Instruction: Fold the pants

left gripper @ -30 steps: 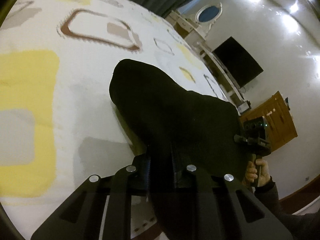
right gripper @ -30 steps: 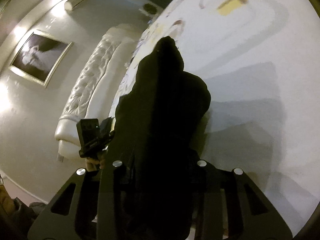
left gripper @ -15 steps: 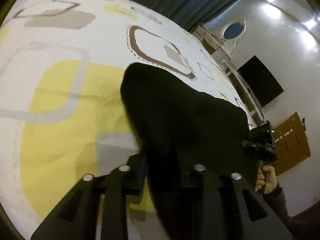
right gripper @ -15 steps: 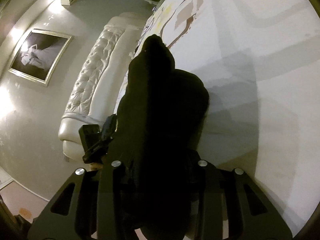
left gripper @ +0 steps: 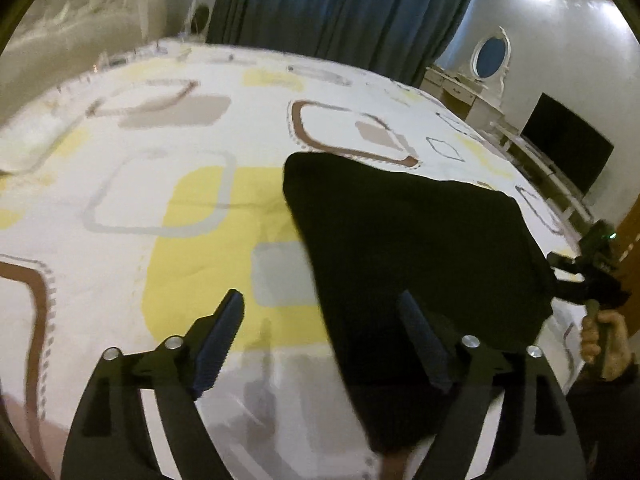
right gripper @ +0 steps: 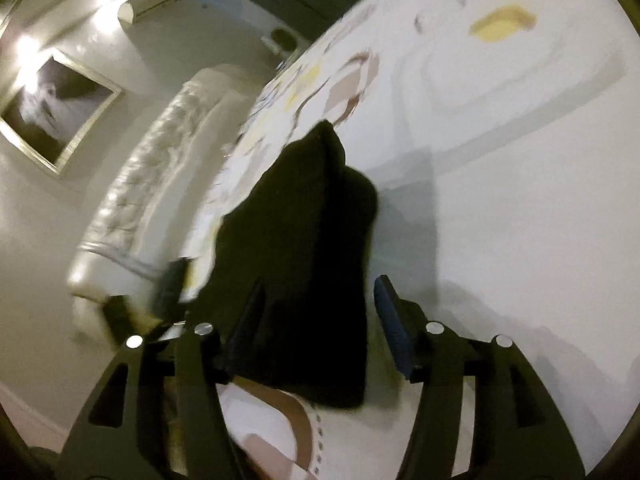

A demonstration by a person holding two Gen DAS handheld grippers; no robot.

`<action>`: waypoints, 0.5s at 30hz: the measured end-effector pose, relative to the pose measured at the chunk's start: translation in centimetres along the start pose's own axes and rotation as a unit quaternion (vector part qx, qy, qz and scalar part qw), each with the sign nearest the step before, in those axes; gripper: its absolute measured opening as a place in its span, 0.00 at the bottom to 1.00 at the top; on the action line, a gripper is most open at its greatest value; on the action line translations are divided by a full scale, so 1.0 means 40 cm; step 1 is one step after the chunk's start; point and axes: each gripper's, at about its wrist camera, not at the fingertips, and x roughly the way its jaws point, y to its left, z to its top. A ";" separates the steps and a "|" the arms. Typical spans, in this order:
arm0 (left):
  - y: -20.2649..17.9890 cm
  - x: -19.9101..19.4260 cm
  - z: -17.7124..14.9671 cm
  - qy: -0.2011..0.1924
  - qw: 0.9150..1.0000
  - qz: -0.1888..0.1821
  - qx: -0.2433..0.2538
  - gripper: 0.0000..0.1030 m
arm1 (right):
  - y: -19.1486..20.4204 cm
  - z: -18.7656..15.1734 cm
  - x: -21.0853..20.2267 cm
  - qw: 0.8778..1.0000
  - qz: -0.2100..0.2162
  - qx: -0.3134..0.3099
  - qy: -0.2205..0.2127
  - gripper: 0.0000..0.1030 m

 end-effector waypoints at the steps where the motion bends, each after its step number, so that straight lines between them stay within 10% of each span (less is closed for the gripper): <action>1: -0.021 -0.012 -0.006 -0.007 1.000 0.004 0.007 0.80 | 0.023 -0.019 -0.017 0.999 -0.030 -0.019 -0.009 0.61; 6: -0.114 -0.058 -0.052 -0.024 0.999 0.028 -0.001 0.83 | 0.146 -0.140 -0.056 0.976 -0.172 -0.128 -0.045 0.74; 15: -0.230 -0.082 -0.153 -0.015 0.999 0.044 0.011 0.84 | 0.226 -0.254 -0.029 0.968 -0.182 -0.171 -0.026 0.77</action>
